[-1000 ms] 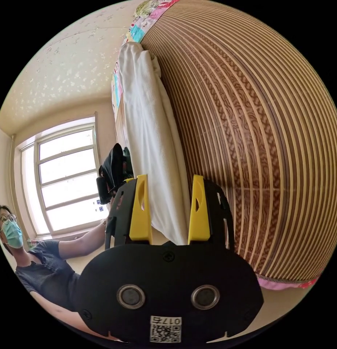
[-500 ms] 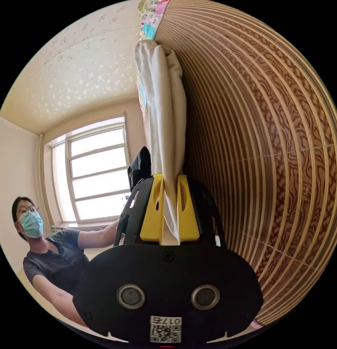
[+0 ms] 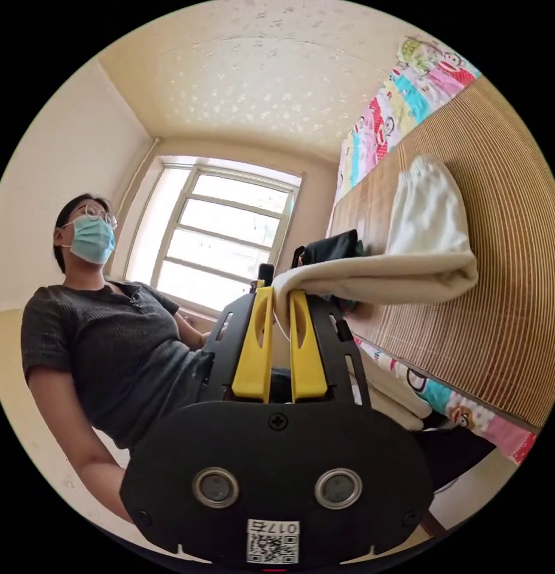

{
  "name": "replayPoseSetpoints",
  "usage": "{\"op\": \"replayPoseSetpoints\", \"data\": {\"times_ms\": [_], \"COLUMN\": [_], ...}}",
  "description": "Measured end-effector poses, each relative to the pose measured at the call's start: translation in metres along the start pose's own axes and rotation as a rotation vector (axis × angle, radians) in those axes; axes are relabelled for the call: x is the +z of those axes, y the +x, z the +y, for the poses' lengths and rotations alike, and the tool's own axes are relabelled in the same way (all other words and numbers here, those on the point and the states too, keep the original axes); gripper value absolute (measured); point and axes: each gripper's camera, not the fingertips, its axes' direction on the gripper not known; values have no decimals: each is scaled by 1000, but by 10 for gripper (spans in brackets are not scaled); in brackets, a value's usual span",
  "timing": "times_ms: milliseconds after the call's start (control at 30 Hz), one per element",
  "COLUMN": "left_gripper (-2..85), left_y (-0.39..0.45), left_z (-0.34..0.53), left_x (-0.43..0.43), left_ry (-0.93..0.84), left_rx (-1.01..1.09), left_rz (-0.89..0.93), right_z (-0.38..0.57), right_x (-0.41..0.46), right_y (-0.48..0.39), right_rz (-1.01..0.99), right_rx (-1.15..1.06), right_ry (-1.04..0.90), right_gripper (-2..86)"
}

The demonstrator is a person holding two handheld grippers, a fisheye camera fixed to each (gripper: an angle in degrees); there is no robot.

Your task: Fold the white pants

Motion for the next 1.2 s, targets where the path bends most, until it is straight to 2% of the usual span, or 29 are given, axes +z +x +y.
{"op": "replayPoseSetpoints", "data": {"times_ms": [100,233,300,400,467,533,567,633,700,800,867,933,1000,1067,1200], "left_gripper": [53,52,54,56,58,58,58,57,56,53,55,56,57,57,59], "left_y": [71,178,214,258,269,257,240,204,156,76,31,3,-21,-51,-102], "left_z": [-8,-37,-52,-79,-102,-126,-144,-176,-208,-239,-246,-234,-210,-163,-69], "left_x": [-5,-14,-17,-20,-21,-17,-11,4,21,39,53,61,63,62,73], "left_ry": [-9,-5,24,51,108,142,145,115,82,96,39,5,-1,-2,-32], "left_rx": [130,444,536,614,602,508,429,331,231,96,33,19,-1,-55,-240], "left_rz": [47,156,205,231,145,22,-65,-180,-257,-311,-437,-479,-440,-351,-312], "right_z": [-7,-35,-60,-93,-118,-146,-166,-202,-245,-271,-275,-268,-238,-201,-85], "right_x": [3,5,6,13,16,19,22,31,43,47,53,68,81,79,57], "right_y": [-86,-191,-240,-282,-287,-271,-250,-198,-109,-2,48,80,105,124,185], "right_rz": [-43,-82,-107,-90,-36,93,220,398,553,569,586,661,715,672,612], "right_rx": [-203,-529,-673,-766,-733,-648,-579,-442,-249,-86,22,51,29,48,277], "right_ry": [40,81,125,149,161,181,186,154,95,119,107,48,-17,-16,-2], "right_gripper": [10,12,14,16,18,18,18,19,19,19,19,21,25,26,21]}}
